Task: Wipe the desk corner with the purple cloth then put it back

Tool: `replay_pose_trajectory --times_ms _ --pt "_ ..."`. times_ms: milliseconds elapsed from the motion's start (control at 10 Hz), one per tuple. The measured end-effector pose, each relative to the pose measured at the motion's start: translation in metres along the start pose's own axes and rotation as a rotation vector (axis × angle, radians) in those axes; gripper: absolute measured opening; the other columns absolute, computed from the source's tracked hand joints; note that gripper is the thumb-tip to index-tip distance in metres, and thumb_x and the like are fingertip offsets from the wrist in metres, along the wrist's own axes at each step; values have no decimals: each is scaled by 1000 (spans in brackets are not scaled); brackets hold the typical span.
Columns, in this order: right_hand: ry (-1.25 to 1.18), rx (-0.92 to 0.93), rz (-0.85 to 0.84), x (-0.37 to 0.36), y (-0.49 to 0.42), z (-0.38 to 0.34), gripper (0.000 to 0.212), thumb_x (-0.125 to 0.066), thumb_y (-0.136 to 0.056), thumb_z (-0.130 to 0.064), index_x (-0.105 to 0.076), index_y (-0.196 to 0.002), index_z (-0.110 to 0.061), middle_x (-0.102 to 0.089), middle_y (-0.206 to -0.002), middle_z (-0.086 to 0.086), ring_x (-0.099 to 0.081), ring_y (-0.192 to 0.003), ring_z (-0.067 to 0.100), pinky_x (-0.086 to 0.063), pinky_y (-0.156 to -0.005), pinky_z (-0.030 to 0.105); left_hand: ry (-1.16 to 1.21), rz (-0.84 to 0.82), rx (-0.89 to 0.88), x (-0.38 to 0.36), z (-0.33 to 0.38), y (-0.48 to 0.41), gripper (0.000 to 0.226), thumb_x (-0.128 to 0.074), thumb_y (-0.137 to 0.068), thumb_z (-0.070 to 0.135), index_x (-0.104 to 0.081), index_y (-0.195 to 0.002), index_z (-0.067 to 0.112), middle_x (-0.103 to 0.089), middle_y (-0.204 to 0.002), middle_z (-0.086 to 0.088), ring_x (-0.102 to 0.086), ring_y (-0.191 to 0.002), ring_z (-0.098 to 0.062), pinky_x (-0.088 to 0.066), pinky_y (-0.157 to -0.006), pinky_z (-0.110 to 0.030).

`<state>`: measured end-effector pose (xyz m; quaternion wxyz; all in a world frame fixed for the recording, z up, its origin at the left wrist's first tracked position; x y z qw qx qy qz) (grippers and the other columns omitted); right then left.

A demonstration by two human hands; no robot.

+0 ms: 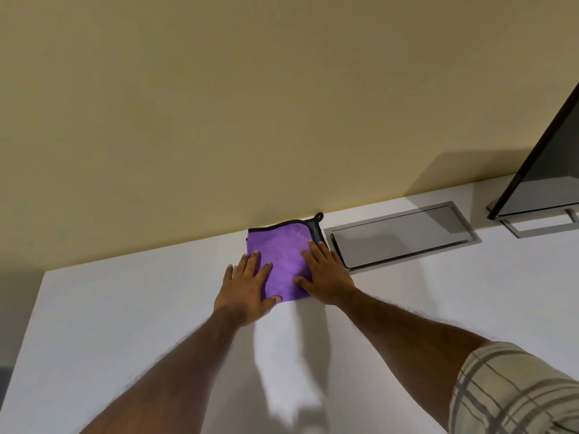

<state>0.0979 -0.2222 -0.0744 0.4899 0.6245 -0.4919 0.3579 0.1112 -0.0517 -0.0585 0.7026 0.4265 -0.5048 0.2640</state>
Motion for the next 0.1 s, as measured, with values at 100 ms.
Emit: replay_pose_trajectory --times_ms 100 --pt "18 16 37 15 10 -9 76 -43 -93 -60 -22 -154 -19 -8 -166 8 -4 -152 29 -9 -123 46 -16 20 6 14 -7 17 90 -23 -81 81 -8 -155 33 5 -167 -5 5 -153 -27 -3 -122 -52"
Point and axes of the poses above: each hand's wrist, its own y-axis away from the middle knuckle, its own x-axis out of the back of the hand, z = x × y, the point moved 10 cm from there along -y, towards the middle knuckle
